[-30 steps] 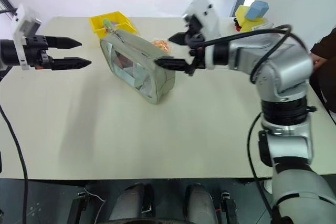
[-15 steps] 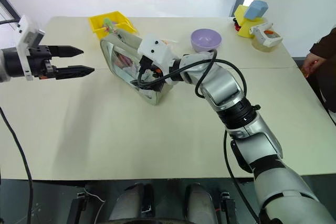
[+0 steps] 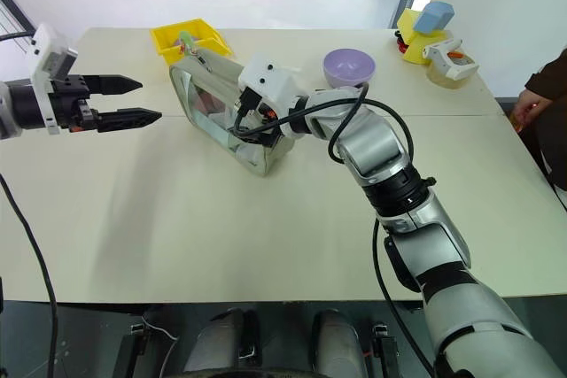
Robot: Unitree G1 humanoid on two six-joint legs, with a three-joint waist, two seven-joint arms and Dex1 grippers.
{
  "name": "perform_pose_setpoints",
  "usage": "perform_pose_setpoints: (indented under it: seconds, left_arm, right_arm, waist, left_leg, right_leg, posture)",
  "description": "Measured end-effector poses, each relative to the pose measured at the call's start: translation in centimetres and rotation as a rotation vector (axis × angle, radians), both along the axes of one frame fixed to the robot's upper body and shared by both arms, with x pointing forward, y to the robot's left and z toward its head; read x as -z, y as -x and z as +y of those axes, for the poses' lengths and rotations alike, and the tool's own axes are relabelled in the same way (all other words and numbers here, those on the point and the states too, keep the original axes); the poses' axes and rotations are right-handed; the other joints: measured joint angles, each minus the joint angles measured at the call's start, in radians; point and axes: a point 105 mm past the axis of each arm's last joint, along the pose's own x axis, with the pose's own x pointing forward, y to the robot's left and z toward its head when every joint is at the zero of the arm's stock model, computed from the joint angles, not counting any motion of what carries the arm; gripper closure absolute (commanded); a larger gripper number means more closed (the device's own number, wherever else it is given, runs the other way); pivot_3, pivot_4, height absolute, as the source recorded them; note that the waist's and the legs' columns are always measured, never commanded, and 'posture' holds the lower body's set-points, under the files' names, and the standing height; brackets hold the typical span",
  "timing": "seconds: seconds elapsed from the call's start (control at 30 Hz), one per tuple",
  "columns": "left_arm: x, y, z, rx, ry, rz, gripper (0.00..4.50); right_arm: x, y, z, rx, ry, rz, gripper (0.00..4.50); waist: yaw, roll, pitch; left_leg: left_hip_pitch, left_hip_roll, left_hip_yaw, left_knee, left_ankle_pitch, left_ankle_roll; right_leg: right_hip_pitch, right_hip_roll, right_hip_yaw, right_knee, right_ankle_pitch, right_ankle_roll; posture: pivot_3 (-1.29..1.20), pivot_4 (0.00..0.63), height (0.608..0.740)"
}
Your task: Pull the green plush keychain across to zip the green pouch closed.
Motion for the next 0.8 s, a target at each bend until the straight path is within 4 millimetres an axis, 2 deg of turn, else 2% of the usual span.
perform_pose_setpoints:
  seconds: [0.17, 0.27, 0.47, 0.53, 0.6, 0.73, 0.8]
  left_arm:
    - [-0.2, -0.2, -0.3, 0.009, -0.003, -0.012, 0.0]
    - [0.0, -0.3, -0.5, 0.018, -0.011, -0.01, 0.0]
    - [0.1, -0.2, 0.1, 0.003, -0.022, -0.004, 0.0]
    - [0.1, -0.1, 0.2, 0.0, -0.023, -0.003, 0.0]
    - [0.3, -0.1, 0.2, 0.0, -0.023, 0.0, 0.0]
    - [0.2, -0.1, 0.1, 0.002, -0.023, -0.004, 0.0]
    - [0.3, 0.0, 0.0, 0.005, -0.024, -0.004, 0.0]
  right_arm:
    - [-0.1, 0.3, 0.0, -0.023, 0.006, -0.009, 4.47]
    - [-0.3, 0.4, -1.1, -0.037, 0.039, -0.025, 4.47]
    - [-1.4, -0.1, -7.5, -0.015, 0.199, -0.135, 4.47]
    - [-1.1, -0.6, -8.8, -0.004, 0.217, -0.152, 4.47]
    - [-0.2, -1.0, -9.4, -0.014, 0.225, -0.149, 4.47]
    - [0.7, -1.6, -9.8, -0.022, 0.242, -0.145, 2.91]
    - [0.8, -1.4, -9.8, -0.033, 0.235, -0.112, 2.91]
  waist:
    - [0.001, 0.0, 0.0]
    - [0.005, 0.0, 0.0]
    - [0.003, 0.0, 0.0]
    - [-0.001, 0.0, 0.0]
    - [-0.005, 0.0, 0.0]
    - [-0.002, 0.0, 0.0]
    - [0.0, 0.0, 0.0]
  left_leg:
    - [0.0, 0.0, 0.0, 0.0, 0.0, 0.0]
    - [0.0, 0.0, 0.0, 0.0, 0.0, 0.0]
    - [0.0, 0.0, 0.0, 0.0, 0.0, 0.0]
    - [0.0, 0.0, 0.0, 0.0, 0.0, 0.0]
    - [0.001, 0.0, 0.001, -0.001, 0.0, 0.0]
    - [0.001, 0.0, 0.001, 0.0, 0.0, 0.0]
    - [0.001, 0.0, 0.001, 0.0, 0.0, 0.0]
  right_leg:
    - [0.0, 0.0, 0.0, 0.0, 0.0, 0.0]
    - [0.0, 0.0, 0.0, 0.0, 0.0, 0.0]
    - [0.0, 0.0, 0.0, -0.001, 0.0, 0.0]
    - [0.0, 0.0, 0.0, -0.001, 0.0, 0.0]
    - [0.0, 0.0, 0.001, -0.001, 0.0, 0.0]
    - [0.0, 0.0, 0.001, -0.001, 0.0, 0.0]
    - [0.0, 0.0, 0.001, -0.001, 0.0, 0.0]
  posture:
    - [0.0, 0.15, 0.739]
    - [0.0, 0.15, 0.739]
    - [0.0, 0.15, 0.739]
    - [0.0, 0.15, 0.739]
    - [0.0, 0.15, 0.739]
    - [0.0, 0.15, 0.739]
    - [0.0, 0.15, 0.739]
